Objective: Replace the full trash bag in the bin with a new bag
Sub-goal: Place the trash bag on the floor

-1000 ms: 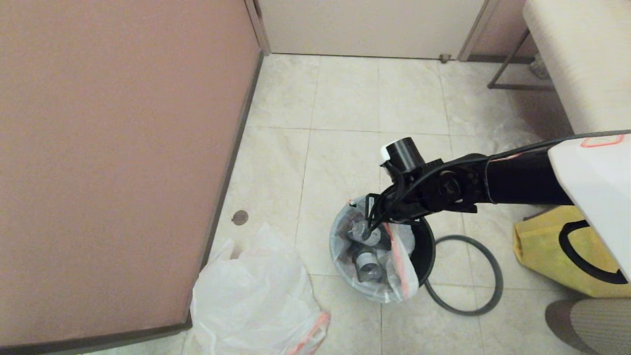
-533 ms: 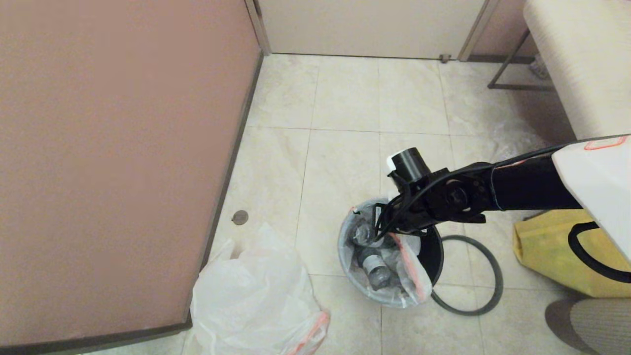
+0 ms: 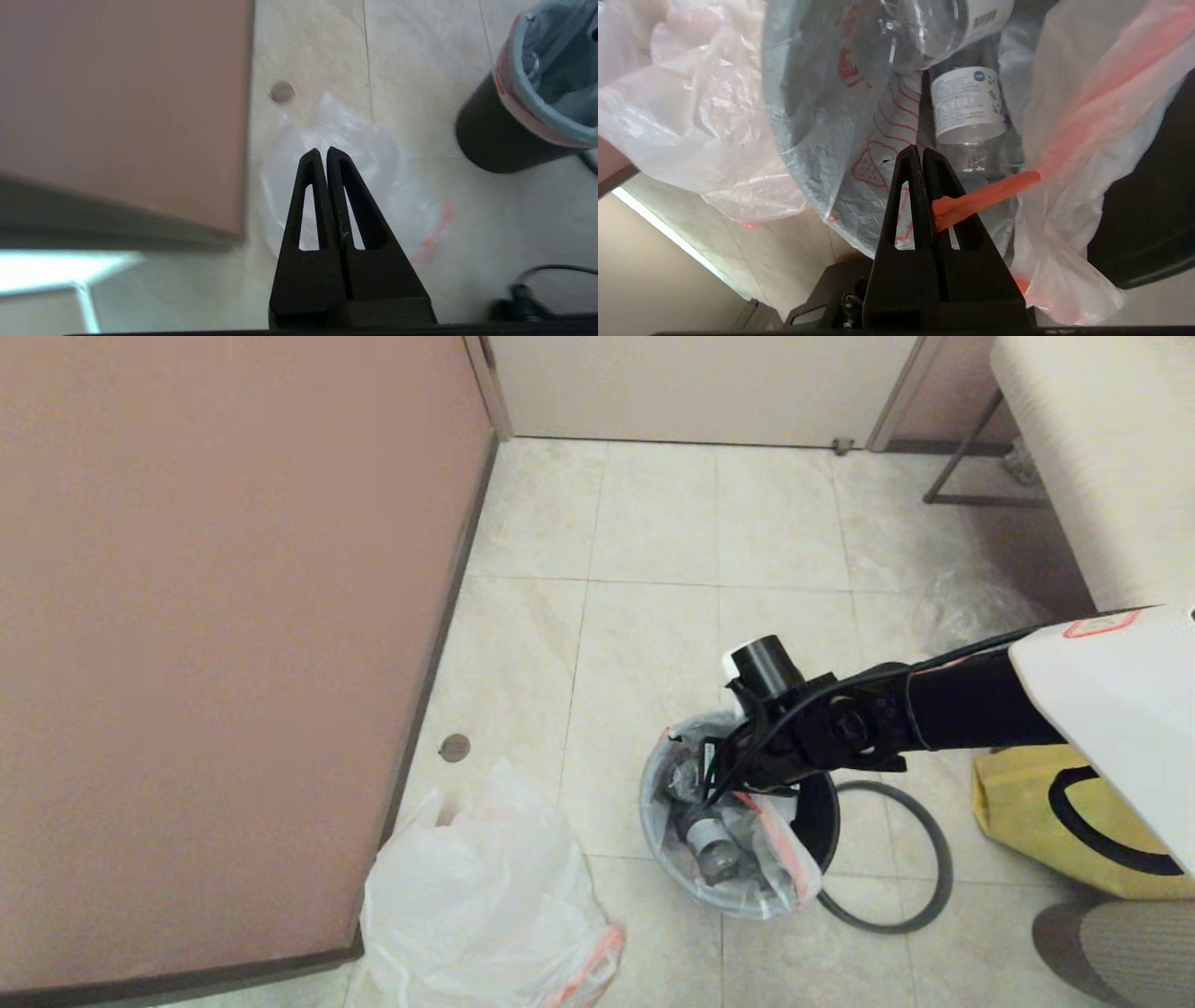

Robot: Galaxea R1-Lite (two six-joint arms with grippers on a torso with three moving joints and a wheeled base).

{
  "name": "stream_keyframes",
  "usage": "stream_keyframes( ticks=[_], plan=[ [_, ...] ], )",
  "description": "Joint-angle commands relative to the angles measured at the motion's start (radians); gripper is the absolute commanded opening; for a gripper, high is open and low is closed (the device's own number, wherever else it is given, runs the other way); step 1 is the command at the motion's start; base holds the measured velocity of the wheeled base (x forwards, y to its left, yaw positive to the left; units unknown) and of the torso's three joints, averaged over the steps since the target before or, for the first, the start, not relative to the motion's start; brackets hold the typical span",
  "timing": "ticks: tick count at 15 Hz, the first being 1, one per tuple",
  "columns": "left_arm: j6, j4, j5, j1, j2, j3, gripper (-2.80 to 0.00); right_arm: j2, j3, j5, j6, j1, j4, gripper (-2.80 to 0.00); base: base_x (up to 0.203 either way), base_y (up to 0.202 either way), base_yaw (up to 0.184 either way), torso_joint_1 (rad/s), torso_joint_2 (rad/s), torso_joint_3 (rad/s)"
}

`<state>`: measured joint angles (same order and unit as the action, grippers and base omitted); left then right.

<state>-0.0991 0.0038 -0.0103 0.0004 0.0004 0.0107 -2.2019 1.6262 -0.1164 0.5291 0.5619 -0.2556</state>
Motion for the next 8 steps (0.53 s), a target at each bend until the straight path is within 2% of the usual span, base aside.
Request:
stream_keyframes(
  ticks=[1,3,4,7,8],
  plan=[
    [-0.028,-0.001,-0.004,0.001,0.019,0.047,-2.80,-0.001,-0.010,-0.003,0.002,0.001,-0.001,-2.80,0.000,0.000,0.000,0.000,0.00,0.000],
    [-0.037,0.000,-0.027,0.001,0.151,0.187,-2.80,0.004,-0.012,-0.005,0.003,0.000,-0.001,-2.80,0.000,0.000,0.000,0.000,0.00,0.000],
    [-0.053,0.000,-0.066,0.002,0.264,0.261,-2.80,0.002,-0.012,-0.005,0.003,0.000,-0.001,-2.80,0.000,0.000,0.000,0.000,0.00,0.000],
    [-0.151,0.000,-0.194,-0.011,0.605,0.440,-2.80,-0.002,-0.011,-0.002,0.002,0.000,0.001,-2.80,0.000,0.000,0.000,0.000,0.00,0.000],
    [-0.180,0.001,-0.214,-0.048,0.715,0.493,-2.80,-0.007,-0.011,0.001,0.002,-0.002,0.001,-2.80,0.000,0.000,0.000,0.000,0.00,0.000]
  ],
)
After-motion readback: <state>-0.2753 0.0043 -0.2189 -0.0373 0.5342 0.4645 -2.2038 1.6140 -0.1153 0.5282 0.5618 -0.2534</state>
